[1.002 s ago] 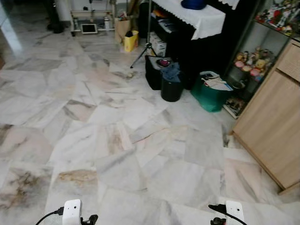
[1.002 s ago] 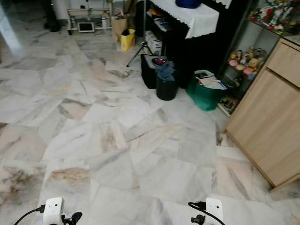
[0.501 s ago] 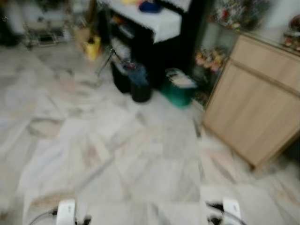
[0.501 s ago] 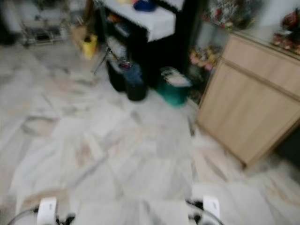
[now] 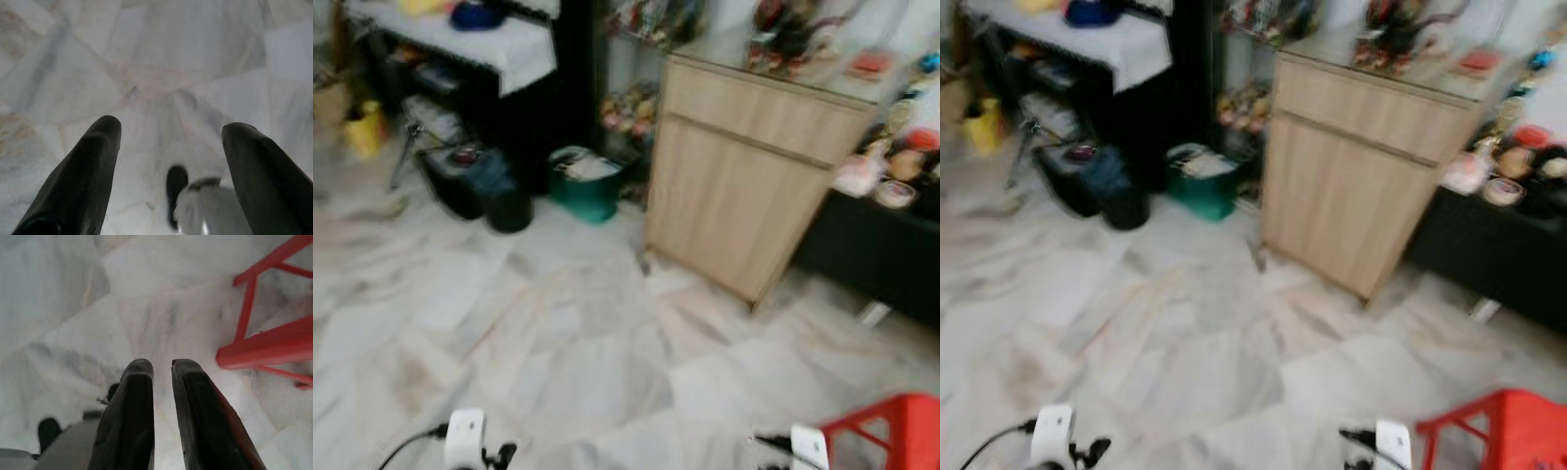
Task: Hang keys on a hook
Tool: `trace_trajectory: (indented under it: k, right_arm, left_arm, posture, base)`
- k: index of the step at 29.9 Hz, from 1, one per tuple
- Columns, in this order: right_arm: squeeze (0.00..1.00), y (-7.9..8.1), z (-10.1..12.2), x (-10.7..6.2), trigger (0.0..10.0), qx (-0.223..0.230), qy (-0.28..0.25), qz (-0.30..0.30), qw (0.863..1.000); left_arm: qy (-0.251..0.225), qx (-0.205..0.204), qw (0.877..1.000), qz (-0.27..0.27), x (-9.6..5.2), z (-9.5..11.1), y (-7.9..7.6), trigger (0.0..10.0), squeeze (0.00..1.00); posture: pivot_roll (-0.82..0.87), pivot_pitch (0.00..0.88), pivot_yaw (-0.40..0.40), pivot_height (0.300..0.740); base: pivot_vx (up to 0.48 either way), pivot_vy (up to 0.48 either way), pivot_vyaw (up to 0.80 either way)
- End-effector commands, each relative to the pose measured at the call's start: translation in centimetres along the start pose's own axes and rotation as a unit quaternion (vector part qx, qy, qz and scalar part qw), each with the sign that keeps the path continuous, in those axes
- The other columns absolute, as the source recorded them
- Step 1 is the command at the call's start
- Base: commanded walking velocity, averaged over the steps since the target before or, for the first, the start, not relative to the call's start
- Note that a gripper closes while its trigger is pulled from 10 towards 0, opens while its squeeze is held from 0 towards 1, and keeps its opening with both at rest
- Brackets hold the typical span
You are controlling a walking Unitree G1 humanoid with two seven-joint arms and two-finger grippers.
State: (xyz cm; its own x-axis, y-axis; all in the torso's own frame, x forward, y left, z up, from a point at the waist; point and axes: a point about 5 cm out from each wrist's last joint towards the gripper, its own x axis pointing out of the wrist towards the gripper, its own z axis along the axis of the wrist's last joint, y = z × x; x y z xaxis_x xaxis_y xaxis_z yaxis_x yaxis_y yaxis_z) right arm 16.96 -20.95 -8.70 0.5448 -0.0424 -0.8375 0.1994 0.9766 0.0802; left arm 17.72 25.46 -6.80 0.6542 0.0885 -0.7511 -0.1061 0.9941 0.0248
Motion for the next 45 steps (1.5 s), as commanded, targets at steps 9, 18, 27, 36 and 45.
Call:
trace_trajectory:
  k: [9, 18, 27, 36, 45]
  right_arm:
    - [0.0, -0.02, -0.38, -0.05, 10.0, 0.0, 0.007, -0.001, 1.0]
    - [0.0, 0.13, -0.16, 0.01, 10.0, 0.001, 0.004, 0.001, 1.0]
    - [0.0, 0.18, 0.14, 0.07, 10.0, 0.001, 0.003, 0.001, 1.0]
    - [0.0, 0.31, 0.28, 0.1, 10.0, 0.002, -0.002, 0.001, 1.0]
    - [0.0, 0.3, 0.01, 0.06, 10.0, 0.02, -0.004, -0.008, 1.0]
  left_arm:
    - [0.009, 0.018, 1.0, -0.006, -0.05, -0.11, 0.2, 10.0, 0.0]
    - [0.007, 0.022, 1.0, -0.006, 0.03, 0.21, 0.23, 10.0, 0.0]
    - [0.004, 0.018, 1.0, -0.004, 0.17, 0.55, 0.11, 10.0, 0.0]
    - [0.003, 0.015, 1.0, -0.004, 0.18, 0.67, 0.2, 10.0, 0.0]
    - [0.005, 0.021, 1.0, -0.005, 0.07, 0.51, 0.45, 10.0, 0.0]
  posture:
    - [0.06, 0.0, -0.022, 0.74]
    - [0.06, 0.0, -0.022, 0.74]
    - [0.07, 0.0, -0.034, 0.74]
    - [0.07, 0.0, -0.031, 0.74]
    - [0.07, 0.0, -0.02, 0.74]
  base:
    - [0.0, 0.0, -0.77]
    - [0.0, 0.0, -0.76]
    - [0.0, 0.0, -0.76]
    - [0.0, 0.0, -0.76]
    - [0.0, -0.3, -0.08]
